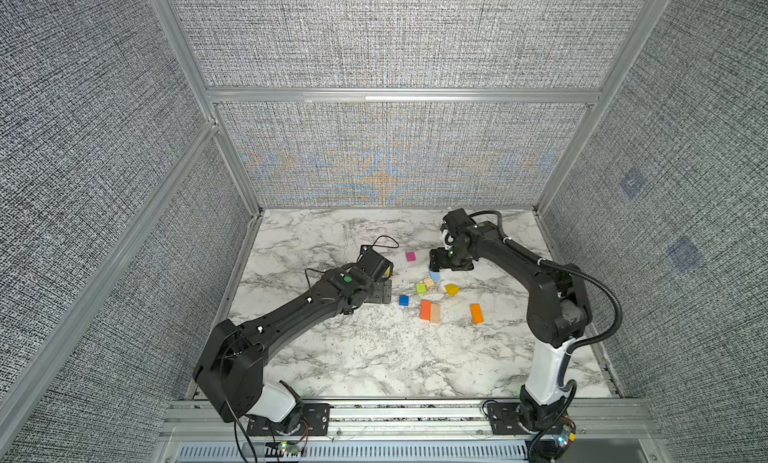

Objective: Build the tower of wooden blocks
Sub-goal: 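Draw the left arm back while the right gripper reaches toward the light blue block, then align and lower the open right gripper over the light blue block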

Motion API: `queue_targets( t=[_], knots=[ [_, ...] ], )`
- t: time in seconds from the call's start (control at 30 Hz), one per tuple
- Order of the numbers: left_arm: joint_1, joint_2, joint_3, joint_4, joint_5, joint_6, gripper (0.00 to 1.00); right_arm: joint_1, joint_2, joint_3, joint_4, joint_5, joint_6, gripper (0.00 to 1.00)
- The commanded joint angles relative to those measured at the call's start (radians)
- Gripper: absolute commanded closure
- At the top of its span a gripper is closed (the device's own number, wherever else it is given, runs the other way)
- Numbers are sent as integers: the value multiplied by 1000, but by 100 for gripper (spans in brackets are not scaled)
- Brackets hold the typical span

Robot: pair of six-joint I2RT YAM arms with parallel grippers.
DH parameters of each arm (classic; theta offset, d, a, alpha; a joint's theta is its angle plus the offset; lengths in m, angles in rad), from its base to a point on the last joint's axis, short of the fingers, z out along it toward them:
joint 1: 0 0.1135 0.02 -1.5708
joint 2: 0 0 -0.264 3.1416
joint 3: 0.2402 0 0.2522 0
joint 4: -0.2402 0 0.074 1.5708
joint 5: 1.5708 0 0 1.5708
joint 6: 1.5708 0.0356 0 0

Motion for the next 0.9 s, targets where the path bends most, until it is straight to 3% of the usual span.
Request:
queue_targets(
  t=[0.0, 0.43, 0.87],
  knots=[
    [5, 4, -5, 14, -19, -10, 1, 3, 38, 46, -45, 56, -13, 14],
    [13, -16, -24, 7, -38, -19, 2, 12, 159, 126, -86, 98, -21, 28],
    [13, -73, -84, 17, -23, -53, 2, 33, 201, 132, -76, 147, -21, 28]
  ],
)
